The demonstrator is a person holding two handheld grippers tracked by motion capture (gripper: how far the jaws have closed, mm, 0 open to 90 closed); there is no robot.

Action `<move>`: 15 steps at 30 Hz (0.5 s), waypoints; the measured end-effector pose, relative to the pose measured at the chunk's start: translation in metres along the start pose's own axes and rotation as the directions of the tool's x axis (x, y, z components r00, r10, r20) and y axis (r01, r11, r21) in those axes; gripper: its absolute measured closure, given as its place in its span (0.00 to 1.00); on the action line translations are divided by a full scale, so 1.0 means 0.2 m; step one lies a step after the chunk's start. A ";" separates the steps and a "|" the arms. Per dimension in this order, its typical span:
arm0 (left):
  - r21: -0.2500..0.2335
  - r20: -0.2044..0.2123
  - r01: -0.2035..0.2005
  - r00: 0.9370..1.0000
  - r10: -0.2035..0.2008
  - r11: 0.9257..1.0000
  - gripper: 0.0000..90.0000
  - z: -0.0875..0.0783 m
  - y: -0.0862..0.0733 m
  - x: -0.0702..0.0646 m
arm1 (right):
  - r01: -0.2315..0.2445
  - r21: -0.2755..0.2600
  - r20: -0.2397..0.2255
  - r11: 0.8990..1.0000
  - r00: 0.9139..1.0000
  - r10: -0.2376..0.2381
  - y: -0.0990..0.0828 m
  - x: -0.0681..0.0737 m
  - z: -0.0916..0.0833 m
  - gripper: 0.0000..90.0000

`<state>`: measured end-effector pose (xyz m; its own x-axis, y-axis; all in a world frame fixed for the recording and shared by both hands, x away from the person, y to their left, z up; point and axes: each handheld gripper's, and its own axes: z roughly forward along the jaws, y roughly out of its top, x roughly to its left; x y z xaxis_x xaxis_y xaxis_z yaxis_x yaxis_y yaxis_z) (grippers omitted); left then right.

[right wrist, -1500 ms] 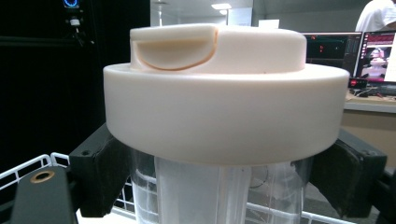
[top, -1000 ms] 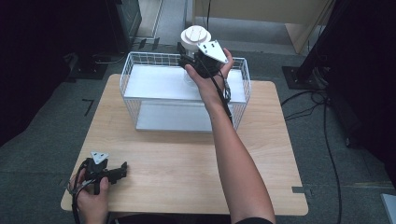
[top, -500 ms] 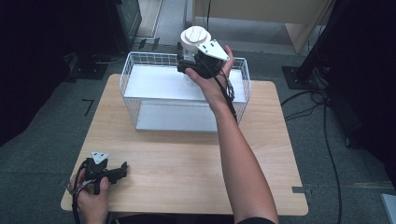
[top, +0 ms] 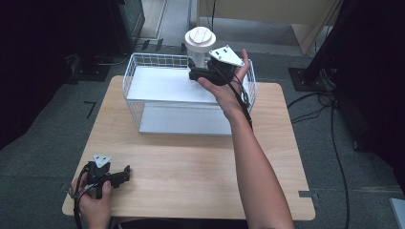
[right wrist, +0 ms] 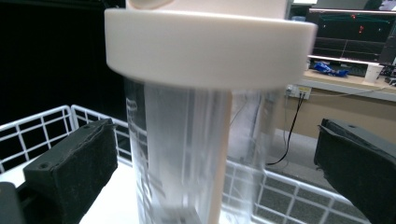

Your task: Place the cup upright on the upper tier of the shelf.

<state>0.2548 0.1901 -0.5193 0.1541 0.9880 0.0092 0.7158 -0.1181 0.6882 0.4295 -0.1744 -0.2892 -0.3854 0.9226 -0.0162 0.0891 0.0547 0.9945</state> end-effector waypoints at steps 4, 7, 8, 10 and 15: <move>0.000 0.000 -0.001 1.000 0.001 1.000 0.00 0.00 0.00 0.00 | 0.048 0.016 -0.022 0.999 0.999 -0.048 -0.04 -0.02 -0.08 0.00; 0.000 0.000 0.000 1.000 0.000 1.000 0.00 0.00 0.00 0.00 | 0.074 0.018 -0.024 0.997 0.997 -0.074 -0.06 -0.02 -0.12 0.00; 0.001 0.000 -0.002 1.000 0.002 1.000 0.00 0.00 0.00 0.00 | 0.091 0.015 -0.019 0.996 0.996 -0.091 -0.07 -0.02 -0.13 0.00; 0.001 0.000 -0.002 1.000 0.002 1.000 0.00 0.00 0.00 0.00 | 0.127 0.013 -0.021 0.992 0.992 -0.126 -0.09 -0.01 -0.19 0.00; 0.001 0.000 -0.003 1.000 0.003 1.000 0.00 0.00 0.00 0.00 | 0.154 0.000 -0.023 0.988 0.988 -0.154 -0.15 -0.02 -0.31 0.00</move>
<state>0.2550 0.1903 -0.5192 0.1561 0.9877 0.0112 0.7162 -0.1210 0.6873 0.3719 -0.2023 -0.3124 -0.4156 0.8941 -0.1670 0.0290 0.1966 0.9801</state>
